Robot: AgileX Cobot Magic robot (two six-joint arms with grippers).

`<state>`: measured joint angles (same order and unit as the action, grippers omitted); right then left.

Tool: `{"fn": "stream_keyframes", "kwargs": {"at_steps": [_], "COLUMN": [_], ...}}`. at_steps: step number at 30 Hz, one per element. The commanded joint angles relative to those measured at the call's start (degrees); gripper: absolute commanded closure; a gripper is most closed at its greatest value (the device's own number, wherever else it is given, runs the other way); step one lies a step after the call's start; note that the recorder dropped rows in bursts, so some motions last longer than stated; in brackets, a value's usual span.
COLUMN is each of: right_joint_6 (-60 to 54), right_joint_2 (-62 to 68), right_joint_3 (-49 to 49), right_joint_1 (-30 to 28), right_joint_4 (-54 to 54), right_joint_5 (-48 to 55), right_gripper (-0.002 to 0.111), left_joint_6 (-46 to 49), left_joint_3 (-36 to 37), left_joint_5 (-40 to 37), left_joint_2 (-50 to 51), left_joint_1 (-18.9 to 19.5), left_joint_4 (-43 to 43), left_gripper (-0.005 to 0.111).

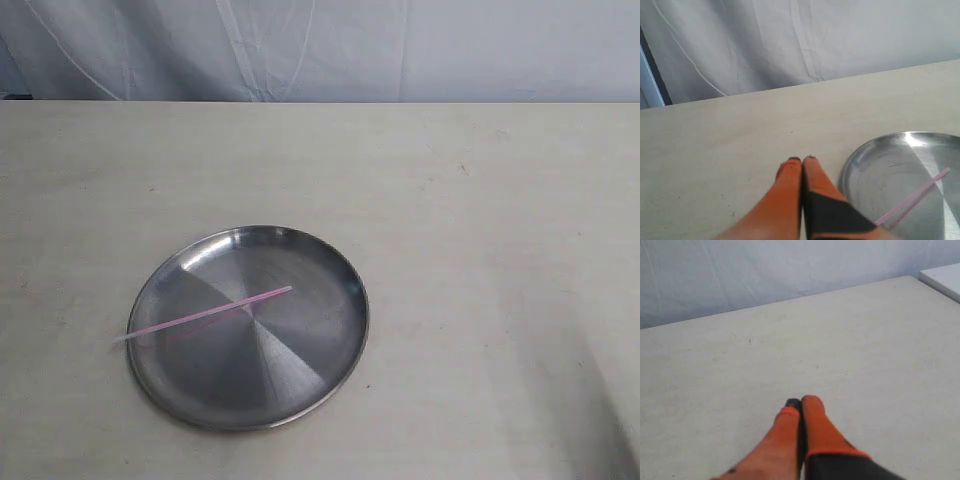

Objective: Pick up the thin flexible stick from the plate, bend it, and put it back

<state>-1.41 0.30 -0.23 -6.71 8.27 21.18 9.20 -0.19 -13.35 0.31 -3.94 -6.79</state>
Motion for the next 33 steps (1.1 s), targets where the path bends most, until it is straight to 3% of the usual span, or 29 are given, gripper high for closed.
{"fn": "stream_keyframes", "kwargs": {"at_steps": [1, 4, 9, 11, 12, 13, 14, 18, 20, 23, 26, 30, 33], "right_joint_6": [-0.1, -0.1, -0.1, -0.1, -0.1, -0.1, -0.1, -0.1, -0.1, -0.1, -0.1, -0.1, -0.1], "right_joint_2": [-0.3, -0.3, -0.3, -0.3, -0.3, -0.3, -0.3, -0.3, -0.3, -0.3, -0.3, -0.3, -0.3], "right_joint_3": [0.2, 0.2, 0.2, 0.2, 0.2, 0.2, 0.2, 0.2, 0.2, 0.2, 0.2, 0.2, 0.2], "right_joint_1": [0.1, 0.1, 0.1, 0.1, 0.1, 0.1, 0.1, 0.1, 0.1, 0.1, 0.1, 0.1, 0.1], "right_joint_4": [0.0, 0.0, 0.0, -0.1, 0.0, 0.0, 0.0, 0.0, 0.0, 0.0, 0.0, 0.0, 0.0], "right_joint_5": [-0.8, -0.8, -0.8, -0.8, -0.8, -0.8, -0.8, -0.8, -0.8, -0.8, -0.8, -0.8, -0.8], "right_gripper": [0.108, 0.108, 0.108, 0.108, 0.108, 0.108, 0.108, 0.108, 0.108, 0.108, 0.108, 0.108, 0.108], "left_joint_6": [-0.1, -0.3, -3.3, -15.9, -27.6, -33.1, -36.4, -43.3, -43.6, -39.6, -20.4, 9.6, 21.9], "left_joint_3": [0.2, 0.2, 0.2, 0.2, 0.2, 0.2, -0.5, -11.1, -17.4, -29.7, -42.8, -54.7, -59.2], "left_joint_5": [1.1, 8.2, 26.2, 32.8, 34.2, 33.8, 32.2, 17.1, 13.8, 0.0, -19.9, -41.3, -50.8], "left_joint_2": [-0.3, -0.3, -0.3, -0.3, -0.3, -0.3, -0.3, 1.7, 4.9, 14.4, 28.5, 48.7, 61.3], "left_joint_1": [-0.3, -0.3, -0.3, -0.3, -0.3, -0.3, -0.3, -0.5, -1.4, -4.7, -9.2, -12.3, -12.3], "left_joint_4": [3.2, 10.5, 2.4, -2.1, -4.3, -5.5, -4.5, 14.7, 20.8, 25.7, 19.4, 1.0, -8.1], "left_gripper": [0.107, 0.107, 0.107, 0.107, 0.107, 0.107, 0.107, 0.107, 0.107, 0.107, 0.107, 0.107, 0.107]}}
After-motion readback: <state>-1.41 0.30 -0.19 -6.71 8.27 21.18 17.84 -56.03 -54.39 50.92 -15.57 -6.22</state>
